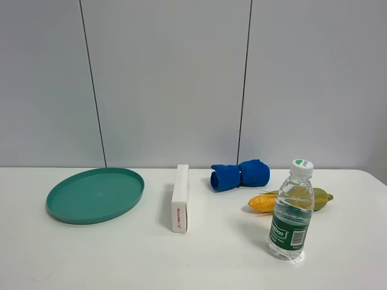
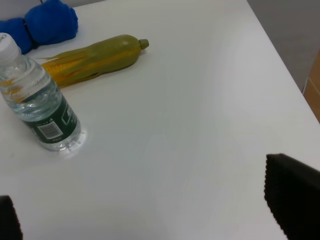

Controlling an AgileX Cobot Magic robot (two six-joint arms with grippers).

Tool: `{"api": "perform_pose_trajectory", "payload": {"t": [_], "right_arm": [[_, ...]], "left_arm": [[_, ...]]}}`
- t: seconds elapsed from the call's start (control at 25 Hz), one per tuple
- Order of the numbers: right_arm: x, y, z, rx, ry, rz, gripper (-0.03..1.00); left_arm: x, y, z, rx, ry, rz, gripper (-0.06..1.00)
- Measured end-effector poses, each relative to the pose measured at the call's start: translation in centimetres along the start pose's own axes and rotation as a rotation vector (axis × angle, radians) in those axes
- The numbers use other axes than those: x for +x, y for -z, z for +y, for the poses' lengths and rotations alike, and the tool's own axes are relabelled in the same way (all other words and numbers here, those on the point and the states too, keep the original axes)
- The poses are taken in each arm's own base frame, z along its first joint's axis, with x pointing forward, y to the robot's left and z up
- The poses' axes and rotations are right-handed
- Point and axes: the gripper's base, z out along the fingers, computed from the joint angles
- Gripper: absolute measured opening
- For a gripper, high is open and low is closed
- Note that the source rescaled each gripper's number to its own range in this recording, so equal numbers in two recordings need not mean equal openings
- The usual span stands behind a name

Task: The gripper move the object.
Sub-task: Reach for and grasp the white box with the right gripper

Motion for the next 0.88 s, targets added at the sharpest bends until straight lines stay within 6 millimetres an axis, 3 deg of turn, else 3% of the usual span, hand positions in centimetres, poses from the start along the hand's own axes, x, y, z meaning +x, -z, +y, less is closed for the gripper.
{"api": "perform_pose_trajectory", "payload": {"t": [0.64,0.76,0.88], "right_arm": [[-0.2,-0.4,0.0,0.0,-0.001,0.028,1.0],[-1.2,-1.6,0.0,0.003,-0.003,0.119,1.0],[-3.8,-2.5,0.0,0.018,0.004,0.189,1.0]], "left_arm": [[0.0,0.0,0.0,0.0,0.0,0.0,1.0],[0.0,0.0,0.0,0.0,0.0,0.0,1.0],[0.0,0.0,0.0,0.0,0.0,0.0,1.0]]}}
